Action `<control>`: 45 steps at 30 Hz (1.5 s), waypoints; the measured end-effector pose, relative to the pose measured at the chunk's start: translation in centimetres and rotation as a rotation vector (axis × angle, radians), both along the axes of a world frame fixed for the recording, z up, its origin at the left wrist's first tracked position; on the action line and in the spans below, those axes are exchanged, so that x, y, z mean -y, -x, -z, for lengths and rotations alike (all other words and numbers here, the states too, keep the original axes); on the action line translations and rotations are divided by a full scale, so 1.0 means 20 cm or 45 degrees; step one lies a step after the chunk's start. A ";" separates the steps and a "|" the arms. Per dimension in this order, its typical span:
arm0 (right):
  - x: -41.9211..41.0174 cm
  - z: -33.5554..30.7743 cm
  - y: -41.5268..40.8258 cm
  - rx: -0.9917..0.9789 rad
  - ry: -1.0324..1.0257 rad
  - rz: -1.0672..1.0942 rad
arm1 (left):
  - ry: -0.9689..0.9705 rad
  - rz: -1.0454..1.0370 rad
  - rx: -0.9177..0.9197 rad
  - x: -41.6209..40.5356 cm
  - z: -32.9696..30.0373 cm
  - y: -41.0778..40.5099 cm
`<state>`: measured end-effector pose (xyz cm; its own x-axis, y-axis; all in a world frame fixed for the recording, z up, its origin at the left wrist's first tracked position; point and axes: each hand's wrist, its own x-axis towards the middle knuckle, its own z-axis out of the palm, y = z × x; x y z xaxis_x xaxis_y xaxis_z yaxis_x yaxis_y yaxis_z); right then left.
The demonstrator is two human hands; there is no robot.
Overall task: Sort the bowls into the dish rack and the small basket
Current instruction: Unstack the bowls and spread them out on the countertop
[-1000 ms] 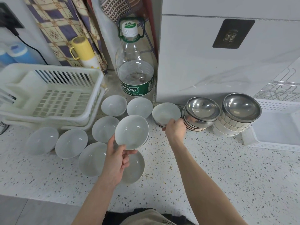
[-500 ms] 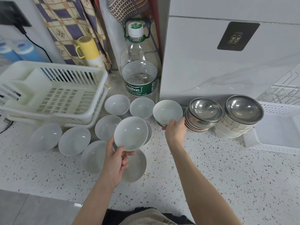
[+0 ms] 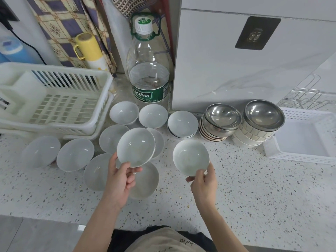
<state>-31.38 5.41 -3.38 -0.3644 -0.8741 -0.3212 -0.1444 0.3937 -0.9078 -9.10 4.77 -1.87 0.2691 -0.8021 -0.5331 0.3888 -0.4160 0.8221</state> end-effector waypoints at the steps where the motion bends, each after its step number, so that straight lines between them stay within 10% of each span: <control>1: -0.01 0.01 0.01 0.002 -0.024 0.002 | -0.006 0.002 -0.004 0.00 0.00 0.00; 45: 0.14 0.17 -0.02 0.095 -0.161 -0.182 | -0.036 0.028 0.048 -0.12 0.00 0.01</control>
<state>-30.97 2.61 -6.82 -0.2107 -0.8664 -0.4528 -0.1412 0.4853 -0.8629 -9.28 7.25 -1.92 0.2717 -0.7930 -0.5453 0.3486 -0.4471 0.8238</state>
